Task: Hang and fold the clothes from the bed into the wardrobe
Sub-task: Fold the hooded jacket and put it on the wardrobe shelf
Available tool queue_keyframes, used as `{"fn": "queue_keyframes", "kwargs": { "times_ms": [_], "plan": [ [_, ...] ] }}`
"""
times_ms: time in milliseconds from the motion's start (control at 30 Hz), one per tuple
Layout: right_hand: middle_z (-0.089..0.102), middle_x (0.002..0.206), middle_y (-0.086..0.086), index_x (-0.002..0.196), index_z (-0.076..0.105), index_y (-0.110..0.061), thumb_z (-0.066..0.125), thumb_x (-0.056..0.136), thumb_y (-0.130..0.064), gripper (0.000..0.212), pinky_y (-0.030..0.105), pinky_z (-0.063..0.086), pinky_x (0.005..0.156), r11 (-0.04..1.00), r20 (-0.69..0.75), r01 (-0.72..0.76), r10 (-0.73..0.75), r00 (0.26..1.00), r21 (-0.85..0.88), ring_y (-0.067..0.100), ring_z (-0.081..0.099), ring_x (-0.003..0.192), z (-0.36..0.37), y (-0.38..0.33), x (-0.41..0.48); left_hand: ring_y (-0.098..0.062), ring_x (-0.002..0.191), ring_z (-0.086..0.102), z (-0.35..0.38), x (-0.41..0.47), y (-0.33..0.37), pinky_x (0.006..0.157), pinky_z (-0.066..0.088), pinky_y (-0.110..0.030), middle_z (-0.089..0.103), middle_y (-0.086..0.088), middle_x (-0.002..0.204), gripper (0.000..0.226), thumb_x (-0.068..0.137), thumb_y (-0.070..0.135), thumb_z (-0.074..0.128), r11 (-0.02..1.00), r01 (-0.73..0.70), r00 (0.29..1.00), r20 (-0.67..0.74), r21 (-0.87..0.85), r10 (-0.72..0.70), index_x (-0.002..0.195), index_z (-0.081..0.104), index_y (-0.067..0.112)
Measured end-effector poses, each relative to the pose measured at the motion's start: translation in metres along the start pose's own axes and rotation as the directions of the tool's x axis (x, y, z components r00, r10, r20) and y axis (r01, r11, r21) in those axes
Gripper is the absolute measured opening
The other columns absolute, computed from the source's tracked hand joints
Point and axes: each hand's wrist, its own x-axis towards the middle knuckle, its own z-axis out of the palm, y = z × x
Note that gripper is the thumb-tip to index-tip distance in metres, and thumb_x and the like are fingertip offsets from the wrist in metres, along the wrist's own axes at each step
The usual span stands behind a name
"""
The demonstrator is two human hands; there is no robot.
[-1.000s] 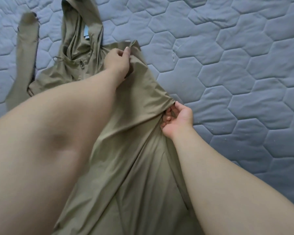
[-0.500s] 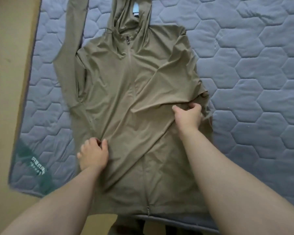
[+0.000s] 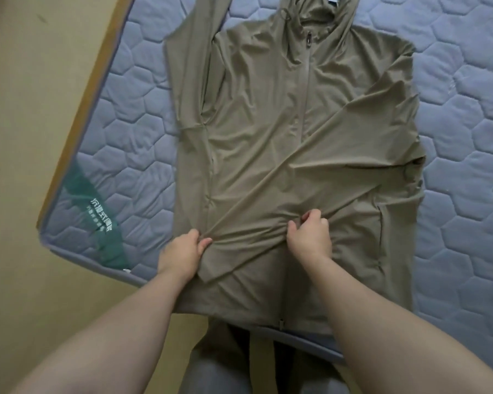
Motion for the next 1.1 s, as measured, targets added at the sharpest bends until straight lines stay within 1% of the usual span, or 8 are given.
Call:
{"fn": "queue_keyframes", "kwargs": {
  "times_ms": [167,367,500,567,733,967,1033,1100],
  "plan": [
    [0.054,0.122,0.012,0.111,0.05,-0.019,0.059,0.091,-0.036,0.028,0.046,0.048,0.095,0.993,-0.093,-0.007,-0.003,0.996,-0.115,0.038,0.059,0.112,0.005,-0.029,-0.008,-0.036,0.111,0.063,-0.008,0.003,-0.006,0.084,0.049,-0.041,0.066,-0.013,0.117,0.047,0.099,0.064,0.039,0.996,0.058,0.998,0.032,-0.069,-0.056,0.102,0.053,0.018],
    [0.054,0.115,0.012,0.102,0.051,-0.018,0.054,0.091,-0.022,0.013,0.044,0.047,0.09,0.96,-0.011,0.275,-0.276,0.961,-0.056,0.037,0.057,0.108,0.015,-0.111,0.004,-0.038,0.105,0.06,-0.054,0.043,0.015,0.086,0.048,-0.046,0.061,-0.013,0.111,0.041,0.098,0.056,0.048,0.945,0.051,0.949,-0.279,-0.323,-0.146,0.103,0.055,0.017],
    [0.053,0.123,0.01,0.116,0.056,-0.015,0.056,0.089,-0.024,0.029,0.043,0.043,0.095,0.765,0.006,0.544,-0.578,0.816,-0.344,0.034,0.051,0.118,0.026,-0.16,0.029,-0.039,0.112,0.055,-0.106,0.104,0.041,0.091,0.044,-0.047,0.056,-0.016,0.121,0.036,0.1,0.044,0.052,0.942,-0.101,0.893,-0.447,-0.32,-0.056,0.117,0.057,0.013],
    [0.047,0.139,0.01,0.129,0.052,-0.016,0.057,0.088,-0.028,0.044,0.046,0.04,0.099,0.657,0.001,0.557,-0.646,0.763,-0.508,0.033,0.043,0.13,0.03,-0.184,0.043,-0.039,0.117,0.053,-0.133,0.139,0.055,0.094,0.044,-0.048,0.053,-0.016,0.126,0.037,0.099,0.041,0.055,0.955,-0.15,0.868,-0.496,-0.256,0.003,0.123,0.056,0.013],
    [-0.009,0.17,0.001,0.162,0.0,-0.032,0.068,0.086,-0.057,0.104,0.071,0.025,0.112,0.741,0.282,0.438,-0.338,0.898,-0.509,0.03,-0.002,0.156,0.041,-0.228,0.08,-0.035,0.128,0.045,-0.186,0.215,0.083,0.099,0.043,-0.048,0.038,-0.013,0.146,0.039,0.1,0.04,0.052,0.985,-0.17,0.844,-0.518,-0.018,0.136,0.136,0.05,0.025],
    [-0.026,0.166,-0.004,0.158,-0.013,-0.04,0.074,0.08,-0.061,0.119,0.08,0.019,0.108,0.734,0.322,0.362,-0.203,0.924,-0.575,0.029,-0.017,0.155,0.065,-0.231,0.102,-0.038,0.124,0.049,-0.211,0.26,0.083,0.095,0.046,-0.047,0.049,-0.015,0.132,0.037,0.101,0.014,0.04,0.937,-0.278,0.845,-0.41,0.21,0.343,0.132,0.058,0.021],
    [-0.027,0.166,-0.003,0.158,-0.014,-0.04,0.075,0.08,-0.06,0.12,0.081,0.018,0.107,0.73,0.307,0.336,-0.181,0.935,-0.596,0.029,-0.018,0.154,0.068,-0.235,0.101,-0.039,0.118,0.056,-0.214,0.261,0.074,0.092,0.048,-0.046,0.055,-0.016,0.125,0.033,0.096,0.008,0.043,0.934,-0.325,0.83,-0.43,0.146,0.356,0.124,0.061,0.014],
    [-0.027,0.166,-0.003,0.158,-0.014,-0.039,0.075,0.08,-0.06,0.12,0.081,0.018,0.106,0.726,0.308,0.321,-0.157,0.938,-0.609,0.03,-0.018,0.154,0.068,-0.239,0.101,-0.038,0.113,0.059,-0.216,0.259,0.062,0.091,0.047,-0.042,0.058,-0.016,0.123,0.034,0.092,0.007,0.047,0.933,-0.334,0.838,-0.495,-0.131,0.23,0.121,0.062,0.013]
  ]
}}
